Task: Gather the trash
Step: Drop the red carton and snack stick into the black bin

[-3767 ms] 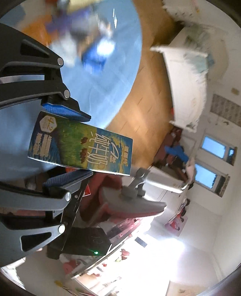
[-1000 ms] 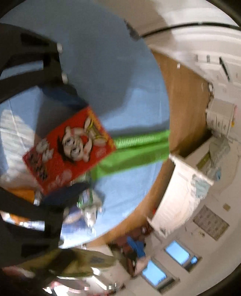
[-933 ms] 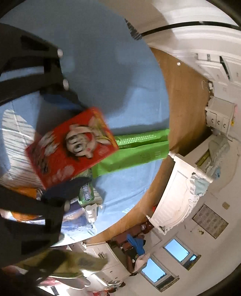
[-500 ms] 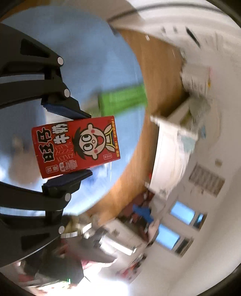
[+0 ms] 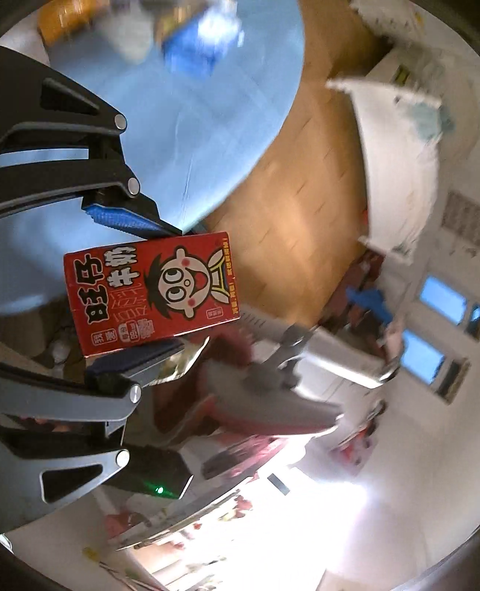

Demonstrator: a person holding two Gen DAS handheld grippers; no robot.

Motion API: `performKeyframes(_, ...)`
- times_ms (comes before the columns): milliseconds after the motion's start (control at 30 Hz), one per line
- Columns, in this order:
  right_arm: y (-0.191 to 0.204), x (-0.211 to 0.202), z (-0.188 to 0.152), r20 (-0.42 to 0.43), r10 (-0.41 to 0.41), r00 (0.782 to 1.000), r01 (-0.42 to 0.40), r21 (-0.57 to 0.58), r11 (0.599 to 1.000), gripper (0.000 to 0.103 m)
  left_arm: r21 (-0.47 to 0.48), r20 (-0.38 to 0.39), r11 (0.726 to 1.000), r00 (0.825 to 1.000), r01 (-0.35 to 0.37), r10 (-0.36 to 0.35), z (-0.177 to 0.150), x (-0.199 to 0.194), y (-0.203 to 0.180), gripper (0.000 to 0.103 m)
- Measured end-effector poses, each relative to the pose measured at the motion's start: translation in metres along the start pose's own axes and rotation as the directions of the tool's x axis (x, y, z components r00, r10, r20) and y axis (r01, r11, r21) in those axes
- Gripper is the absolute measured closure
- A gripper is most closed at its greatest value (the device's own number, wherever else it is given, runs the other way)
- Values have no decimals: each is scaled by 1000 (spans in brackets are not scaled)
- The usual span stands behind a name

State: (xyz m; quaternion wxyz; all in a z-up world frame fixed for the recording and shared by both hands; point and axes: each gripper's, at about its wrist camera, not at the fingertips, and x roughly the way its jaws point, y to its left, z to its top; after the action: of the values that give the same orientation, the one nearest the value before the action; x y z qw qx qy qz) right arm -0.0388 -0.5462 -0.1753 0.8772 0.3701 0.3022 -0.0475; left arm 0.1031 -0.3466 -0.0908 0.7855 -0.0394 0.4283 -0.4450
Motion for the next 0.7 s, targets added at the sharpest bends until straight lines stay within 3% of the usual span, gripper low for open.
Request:
performKeyframes(233,-53,16,-4,-22,-51,998,52,91,995,91,21,-113,1000,994,15,-13,-8,67,-16,50)
performKeyframes(467,-73,26,-1,-48,-57,997,62,129,990,90,45,-161,999,987,23,-16,-12,91,-26,49)
performKeyframes(567,-80,28,1,-59,-65,996,74,155,985,66,76,-171,997,985,-10,23,-13,95,-29,40)
performKeyframes(633,-83,24,0,-44,-82,996,88,167,982,34,80,-155,997,987,-21,33,-13,93,-31,22)
performKeyframes(700,-83,18,0,-20,-95,995,97,168,981,32,84,-138,996,990,-32,43,-13,85,-32,18)
